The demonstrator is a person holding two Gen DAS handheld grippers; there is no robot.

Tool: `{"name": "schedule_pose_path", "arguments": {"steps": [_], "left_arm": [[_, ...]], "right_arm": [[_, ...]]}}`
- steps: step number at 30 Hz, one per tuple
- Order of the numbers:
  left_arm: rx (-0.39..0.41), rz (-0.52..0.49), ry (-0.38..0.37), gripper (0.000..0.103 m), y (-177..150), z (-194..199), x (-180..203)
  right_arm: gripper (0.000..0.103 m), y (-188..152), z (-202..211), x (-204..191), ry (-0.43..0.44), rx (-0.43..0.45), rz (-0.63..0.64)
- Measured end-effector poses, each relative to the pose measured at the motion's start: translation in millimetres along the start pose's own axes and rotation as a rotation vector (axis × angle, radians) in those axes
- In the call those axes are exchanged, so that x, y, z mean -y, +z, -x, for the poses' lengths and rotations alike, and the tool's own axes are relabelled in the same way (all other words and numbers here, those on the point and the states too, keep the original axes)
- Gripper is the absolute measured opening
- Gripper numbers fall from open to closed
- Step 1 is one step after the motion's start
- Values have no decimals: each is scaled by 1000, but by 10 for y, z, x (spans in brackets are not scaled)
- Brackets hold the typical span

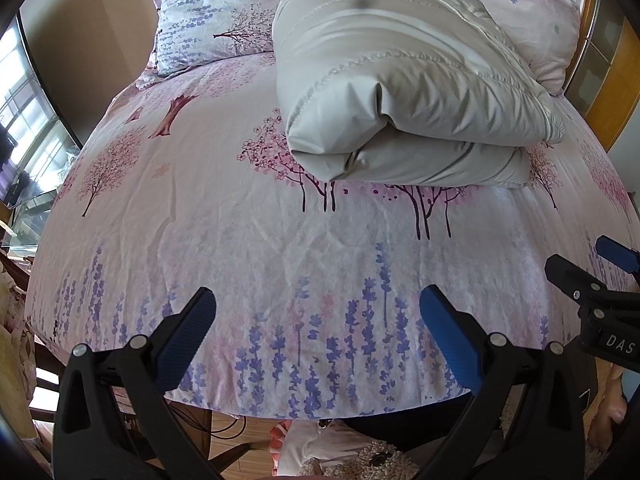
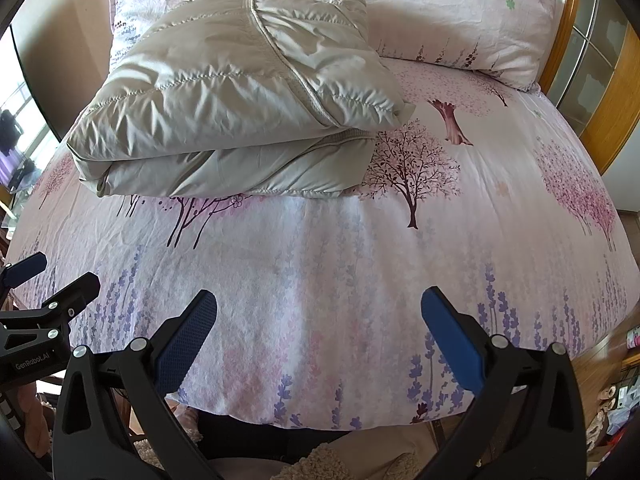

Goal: Fold large clothes

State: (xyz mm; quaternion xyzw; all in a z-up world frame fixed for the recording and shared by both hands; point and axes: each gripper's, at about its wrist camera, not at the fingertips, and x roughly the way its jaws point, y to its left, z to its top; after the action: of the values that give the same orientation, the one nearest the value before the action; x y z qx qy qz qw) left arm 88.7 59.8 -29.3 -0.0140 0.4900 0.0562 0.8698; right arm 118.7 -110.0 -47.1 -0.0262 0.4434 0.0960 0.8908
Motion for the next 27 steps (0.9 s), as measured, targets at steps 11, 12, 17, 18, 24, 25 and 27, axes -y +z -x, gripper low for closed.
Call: {"name": "schedule_pose_path", "arguments": {"steps": [11, 12, 17, 18, 24, 25, 27], "left_arm": [[-1, 0, 1, 101, -2, -3, 10], [-1, 0, 1, 101, -3, -3, 10], [-1, 0, 2, 101, -6, -5, 9], [-1, -1, 3, 101, -4, -4, 5], [-1, -2, 3, 101, -7, -8, 11], [-1, -2, 2, 101, -7, -8, 9], [-1, -2, 3, 101, -8, -8, 9]], "right_arm": [[102, 2, -7, 4, 1, -2, 0], [102, 2, -7, 4, 1, -2, 0], [102, 6, -8, 7, 1, -3, 0], [102, 0, -14, 6, 2, -4, -1], [102, -3, -27, 9, 5, -5, 2], [102, -8, -28, 5, 5, -5, 3], [102, -8, -30, 4, 6, -6, 4]]}}
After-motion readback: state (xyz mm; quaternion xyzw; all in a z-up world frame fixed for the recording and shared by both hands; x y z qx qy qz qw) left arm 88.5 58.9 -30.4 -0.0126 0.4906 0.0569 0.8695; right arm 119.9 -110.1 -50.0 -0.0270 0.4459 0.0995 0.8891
